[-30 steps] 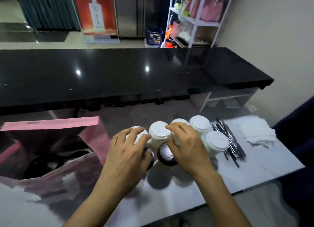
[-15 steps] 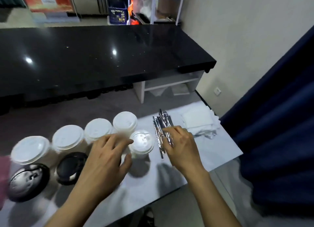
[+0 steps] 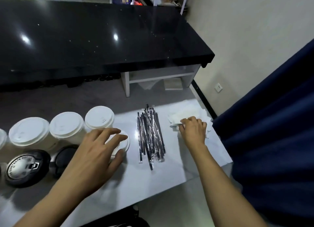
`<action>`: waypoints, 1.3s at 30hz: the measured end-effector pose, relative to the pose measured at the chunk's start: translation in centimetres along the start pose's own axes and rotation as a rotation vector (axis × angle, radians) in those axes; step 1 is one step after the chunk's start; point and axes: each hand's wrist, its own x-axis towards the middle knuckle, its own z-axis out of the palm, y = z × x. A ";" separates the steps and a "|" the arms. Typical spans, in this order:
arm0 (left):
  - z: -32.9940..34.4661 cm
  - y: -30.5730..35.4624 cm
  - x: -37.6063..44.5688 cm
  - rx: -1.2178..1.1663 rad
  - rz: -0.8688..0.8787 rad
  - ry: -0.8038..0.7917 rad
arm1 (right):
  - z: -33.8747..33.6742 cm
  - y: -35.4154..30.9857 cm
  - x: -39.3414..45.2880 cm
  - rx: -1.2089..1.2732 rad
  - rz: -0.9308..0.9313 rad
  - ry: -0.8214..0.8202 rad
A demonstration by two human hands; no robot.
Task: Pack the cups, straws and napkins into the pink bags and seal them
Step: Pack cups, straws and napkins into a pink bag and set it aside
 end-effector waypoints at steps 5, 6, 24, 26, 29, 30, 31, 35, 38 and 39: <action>0.1 0.6 0.8 0.005 -0.001 -0.024 | -0.4 0.9 0.5 0.065 0.016 -0.054; 0.1 0.7 0.9 0.005 -0.004 -0.023 | -0.7 1.0 0.6 0.071 0.009 -0.053; -0.5 0.5 0.2 -0.003 -0.037 0.005 | -1.7 0.9 0.4 0.073 -0.067 -0.048; -0.6 0.5 0.0 -0.002 -0.037 0.008 | -1.5 0.9 0.2 0.054 -0.047 -0.168; -0.7 0.5 -0.1 0.001 -0.038 0.025 | -1.4 1.0 -0.1 0.170 -0.009 -0.130; -0.7 0.5 -0.2 0.002 -0.036 0.029 | -1.3 1.1 -0.1 0.193 -0.006 -0.042; -0.7 0.4 -0.2 0.002 -0.035 0.029 | -1.4 1.1 -0.2 0.189 -0.011 0.063; -0.6 0.3 -0.5 0.003 -0.038 0.033 | -1.7 1.1 -0.2 0.199 -0.097 0.350; -0.6 0.5 -0.6 0.003 -0.038 0.038 | -2.2 0.6 -0.3 0.202 -0.175 0.404; -0.5 0.6 -0.7 0.005 -0.036 0.037 | -2.3 0.6 -0.1 0.180 -0.208 0.417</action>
